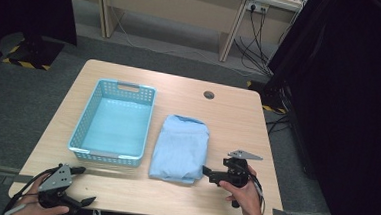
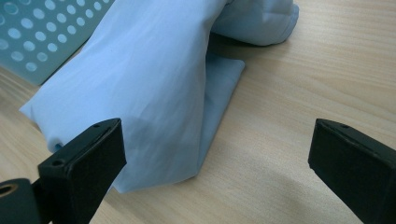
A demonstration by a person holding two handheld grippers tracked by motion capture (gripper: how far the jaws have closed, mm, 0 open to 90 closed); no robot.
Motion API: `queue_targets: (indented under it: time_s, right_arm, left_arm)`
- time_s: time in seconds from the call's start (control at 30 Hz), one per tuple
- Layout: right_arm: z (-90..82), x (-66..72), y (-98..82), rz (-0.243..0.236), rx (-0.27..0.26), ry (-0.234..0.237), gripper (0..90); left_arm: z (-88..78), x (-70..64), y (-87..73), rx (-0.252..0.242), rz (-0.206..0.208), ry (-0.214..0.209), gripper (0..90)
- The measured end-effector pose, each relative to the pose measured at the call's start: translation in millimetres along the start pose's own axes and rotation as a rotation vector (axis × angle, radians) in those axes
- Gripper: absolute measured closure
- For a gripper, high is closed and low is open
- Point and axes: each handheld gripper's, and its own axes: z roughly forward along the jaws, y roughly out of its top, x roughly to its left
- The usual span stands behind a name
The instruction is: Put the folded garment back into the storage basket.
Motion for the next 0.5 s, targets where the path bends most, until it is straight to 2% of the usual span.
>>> queue_targets:
  time_s: [0.5]
  right_arm:
    - [2.8,4.2,10.2,-0.005,-0.018,0.023,5.0]
  left_arm:
    - [0.0,0.2,0.1,0.000,0.001,0.001,0.1]
